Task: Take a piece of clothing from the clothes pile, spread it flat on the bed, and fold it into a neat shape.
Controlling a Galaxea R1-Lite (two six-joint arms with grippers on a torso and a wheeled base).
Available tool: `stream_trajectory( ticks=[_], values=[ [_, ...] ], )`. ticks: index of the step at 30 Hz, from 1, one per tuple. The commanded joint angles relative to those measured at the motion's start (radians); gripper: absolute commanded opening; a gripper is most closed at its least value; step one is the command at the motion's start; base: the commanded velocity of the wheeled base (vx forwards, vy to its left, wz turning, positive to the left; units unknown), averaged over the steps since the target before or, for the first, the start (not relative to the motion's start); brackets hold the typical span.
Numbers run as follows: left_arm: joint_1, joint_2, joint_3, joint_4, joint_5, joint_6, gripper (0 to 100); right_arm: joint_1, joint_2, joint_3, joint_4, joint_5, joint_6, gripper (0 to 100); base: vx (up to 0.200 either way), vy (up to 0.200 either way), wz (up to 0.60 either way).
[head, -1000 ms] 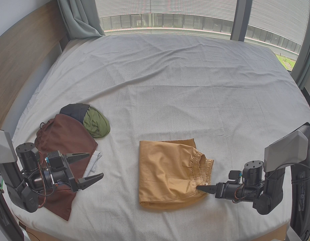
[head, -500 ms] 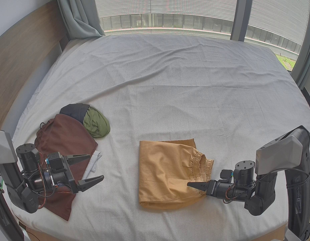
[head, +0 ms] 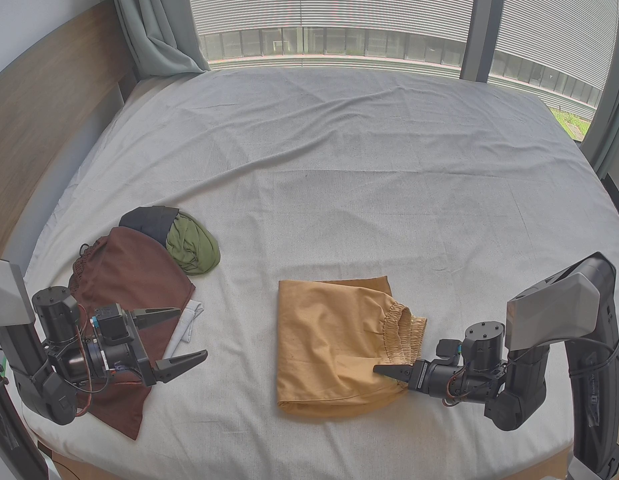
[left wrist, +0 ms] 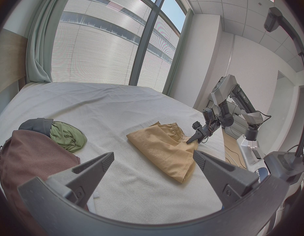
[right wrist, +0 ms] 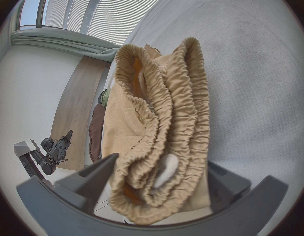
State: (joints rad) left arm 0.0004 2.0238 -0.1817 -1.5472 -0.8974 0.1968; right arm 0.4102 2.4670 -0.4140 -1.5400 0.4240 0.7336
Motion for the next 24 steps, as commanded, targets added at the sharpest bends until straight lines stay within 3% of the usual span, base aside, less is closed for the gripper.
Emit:
stream_trajectory(
  ticks=[1, 24],
  values=[
    [0.0, 0.001, 0.001, -0.001, 0.0, 0.001, 100, 0.001, 0.003, 0.0, -0.002, 0.001, 0.0, 0, 0.0, 0.0, 0.0],
    [-0.027, -0.002, 0.016, -0.001, 0.002, 0.001, 100, 0.056, -0.082, 0.02, -0.006, 0.001, 0.0, 0, 0.0, 0.0, 0.0]
  ],
)
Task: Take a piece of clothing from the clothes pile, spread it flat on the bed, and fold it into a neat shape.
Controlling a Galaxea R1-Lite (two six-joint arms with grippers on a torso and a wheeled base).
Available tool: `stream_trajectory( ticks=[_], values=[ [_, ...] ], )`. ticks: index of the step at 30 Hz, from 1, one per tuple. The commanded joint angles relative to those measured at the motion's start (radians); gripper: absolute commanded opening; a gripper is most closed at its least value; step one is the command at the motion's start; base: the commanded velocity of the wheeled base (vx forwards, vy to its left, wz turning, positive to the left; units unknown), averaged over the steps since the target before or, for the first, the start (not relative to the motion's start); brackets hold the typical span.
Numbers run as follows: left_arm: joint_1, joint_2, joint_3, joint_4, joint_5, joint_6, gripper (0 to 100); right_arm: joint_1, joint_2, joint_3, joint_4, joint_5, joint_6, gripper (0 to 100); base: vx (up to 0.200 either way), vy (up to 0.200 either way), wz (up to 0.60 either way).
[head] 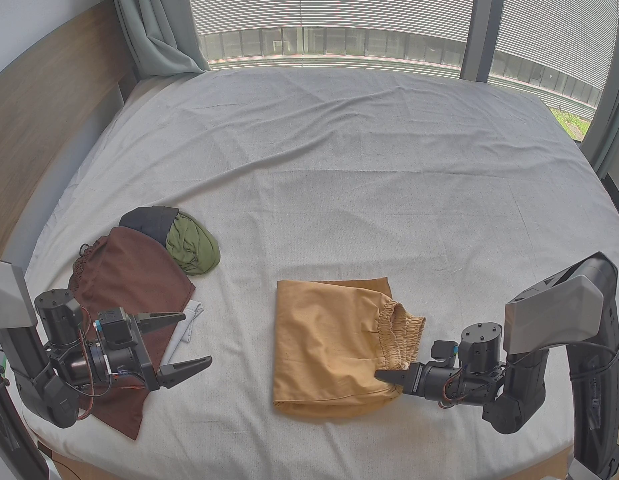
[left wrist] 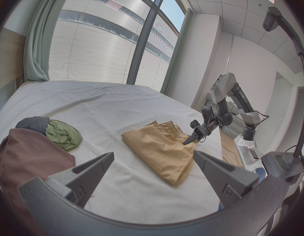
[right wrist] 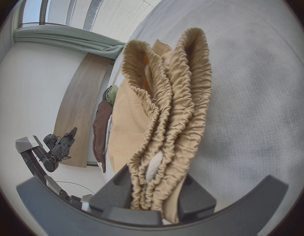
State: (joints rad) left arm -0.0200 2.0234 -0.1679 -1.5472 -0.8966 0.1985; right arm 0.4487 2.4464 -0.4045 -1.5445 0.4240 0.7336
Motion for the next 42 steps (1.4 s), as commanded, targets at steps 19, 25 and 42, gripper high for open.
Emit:
stream_trajectory(
  ticks=[19, 25, 42],
  values=[
    [-0.017, -0.009, 0.007, -0.001, 0.001, -0.002, 100, 0.079, -0.216, -0.013, 0.0, 0.01, -0.008, 0, 0.0, 0.0, 0.0],
    [-0.017, -0.009, 0.008, -0.001, 0.001, -0.002, 100, 0.084, -0.25, -0.022, 0.001, 0.019, -0.008, 0, 0.0, 0.0, 0.0],
    [-0.017, -0.009, 0.011, -0.001, 0.001, -0.004, 100, 0.07, -0.366, -0.07, 0.004, 0.114, -0.01, 0, 0.0, 0.0, 0.0]
  ],
)
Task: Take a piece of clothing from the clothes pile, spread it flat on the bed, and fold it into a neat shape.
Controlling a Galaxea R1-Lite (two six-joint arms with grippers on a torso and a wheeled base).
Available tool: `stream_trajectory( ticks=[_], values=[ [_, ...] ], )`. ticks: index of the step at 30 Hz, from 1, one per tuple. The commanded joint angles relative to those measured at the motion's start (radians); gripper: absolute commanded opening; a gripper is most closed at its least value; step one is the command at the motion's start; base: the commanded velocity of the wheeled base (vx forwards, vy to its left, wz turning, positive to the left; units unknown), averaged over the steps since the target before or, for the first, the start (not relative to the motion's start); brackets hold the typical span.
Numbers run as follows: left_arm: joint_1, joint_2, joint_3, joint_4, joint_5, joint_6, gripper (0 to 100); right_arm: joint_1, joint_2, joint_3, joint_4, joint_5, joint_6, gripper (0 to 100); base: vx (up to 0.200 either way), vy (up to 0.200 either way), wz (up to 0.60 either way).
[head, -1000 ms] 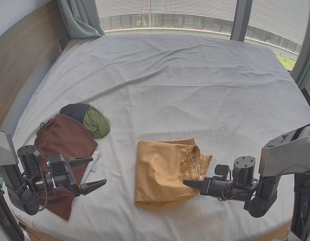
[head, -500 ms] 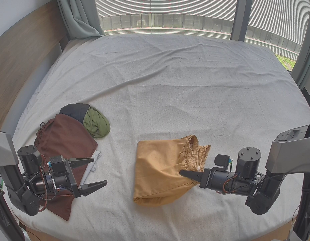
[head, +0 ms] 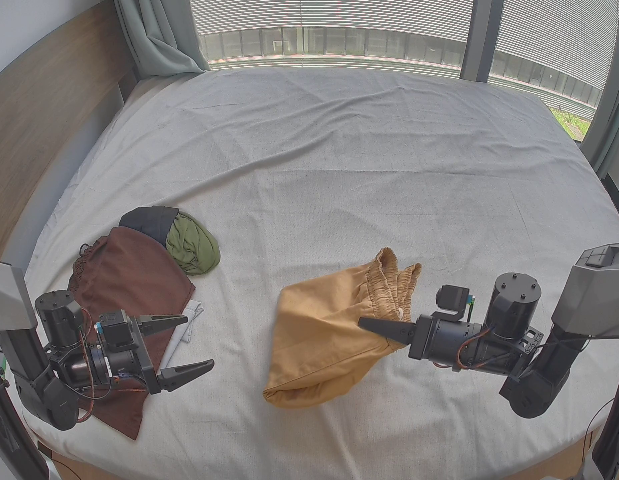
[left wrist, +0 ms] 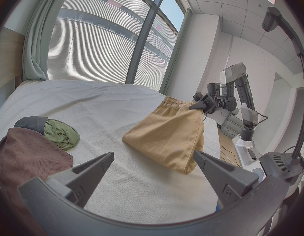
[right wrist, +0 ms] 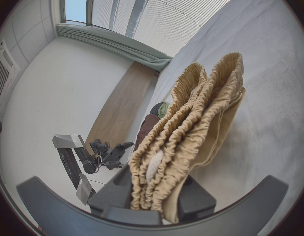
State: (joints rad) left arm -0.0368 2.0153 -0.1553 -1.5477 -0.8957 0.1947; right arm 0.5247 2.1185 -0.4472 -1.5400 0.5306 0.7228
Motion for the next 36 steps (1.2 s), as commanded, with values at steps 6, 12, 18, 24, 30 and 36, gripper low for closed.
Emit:
stream_trajectory(
  ticks=[6, 12, 18, 24, 30, 36],
  values=[
    [-0.002, -0.006, 0.0, 0.0, 0.0, 0.0, 100, -0.011, -0.037, -0.103, 0.006, 0.009, 0.003, 0, 0.0, 0.0, 0.0],
    [-0.002, -0.004, 0.0, 0.0, 0.0, 0.002, 100, -0.022, -0.031, -0.168, 0.001, 0.028, 0.012, 0, 0.0, 0.0, 0.0],
    [-0.002, -0.003, 0.0, 0.001, -0.002, 0.0, 100, -0.049, -0.029, -0.22, 0.001, 0.075, 0.035, 0, 0.0, 0.0, 0.0],
    [-0.014, -0.004, 0.005, 0.0, 0.0, 0.0, 100, -0.084, 0.014, -0.32, 0.008, 0.106, 0.067, 0, 0.0, 0.0, 0.0],
    [-0.018, -0.013, 0.007, 0.0, 0.0, 0.0, 100, -0.104, 0.078, -0.446, 0.014, 0.107, 0.101, 0, 0.0, 0.0, 0.0],
    [-0.018, -0.009, 0.007, 0.001, 0.0, 0.0, 100, -0.112, 0.104, -0.554, 0.09, 0.111, 0.101, 0, 0.0, 0.0, 0.0]
  ],
)
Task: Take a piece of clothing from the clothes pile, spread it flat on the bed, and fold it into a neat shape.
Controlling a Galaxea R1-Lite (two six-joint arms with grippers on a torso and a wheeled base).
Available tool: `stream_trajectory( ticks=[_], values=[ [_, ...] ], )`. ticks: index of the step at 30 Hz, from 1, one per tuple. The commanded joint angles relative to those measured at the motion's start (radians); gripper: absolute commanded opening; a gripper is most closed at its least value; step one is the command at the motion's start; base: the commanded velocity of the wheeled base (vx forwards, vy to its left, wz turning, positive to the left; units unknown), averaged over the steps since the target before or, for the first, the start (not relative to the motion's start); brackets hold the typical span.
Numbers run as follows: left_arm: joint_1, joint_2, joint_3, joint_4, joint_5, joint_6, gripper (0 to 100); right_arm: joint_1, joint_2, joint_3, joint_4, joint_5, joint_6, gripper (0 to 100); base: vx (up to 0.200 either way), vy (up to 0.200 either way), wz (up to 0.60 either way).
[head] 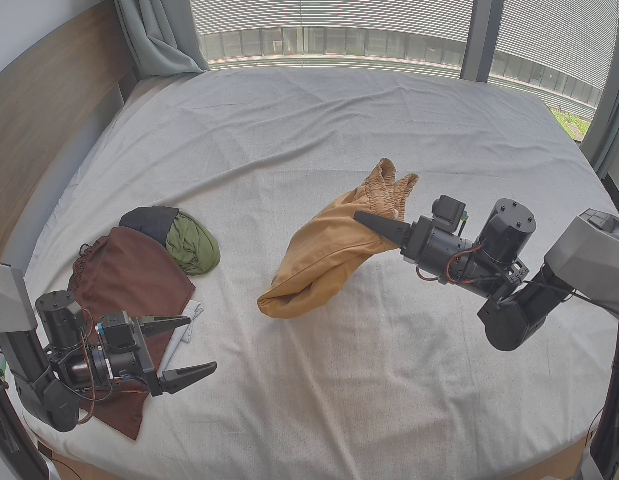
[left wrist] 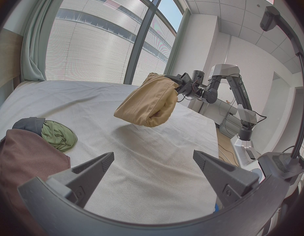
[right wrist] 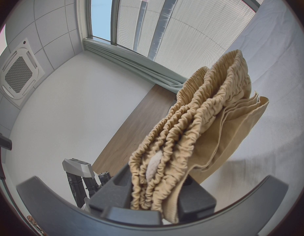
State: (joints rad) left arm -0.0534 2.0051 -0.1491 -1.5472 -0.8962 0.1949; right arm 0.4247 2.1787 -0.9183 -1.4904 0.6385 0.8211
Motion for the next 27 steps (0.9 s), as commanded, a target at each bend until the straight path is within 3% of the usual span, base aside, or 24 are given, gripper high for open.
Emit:
stream_trajectory(
  ticks=[1, 15, 27],
  values=[
    [-0.003, 0.001, 0.0, 0.001, 0.0, 0.0, 100, -0.014, 0.052, -0.108, 0.053, 0.003, 0.003, 0, 0.0, 0.0, 0.0],
    [-0.002, 0.003, 0.0, 0.001, 0.0, 0.0, 100, -0.067, 0.179, -0.453, 0.231, 0.003, 0.052, 0, 0.0, 0.0, 0.0],
    [0.0, 0.003, -0.001, -0.001, -0.001, 0.001, 100, -0.087, 0.36, -0.548, 0.262, 0.001, 0.052, 0, 0.0, 0.0, 0.0]
  ],
)
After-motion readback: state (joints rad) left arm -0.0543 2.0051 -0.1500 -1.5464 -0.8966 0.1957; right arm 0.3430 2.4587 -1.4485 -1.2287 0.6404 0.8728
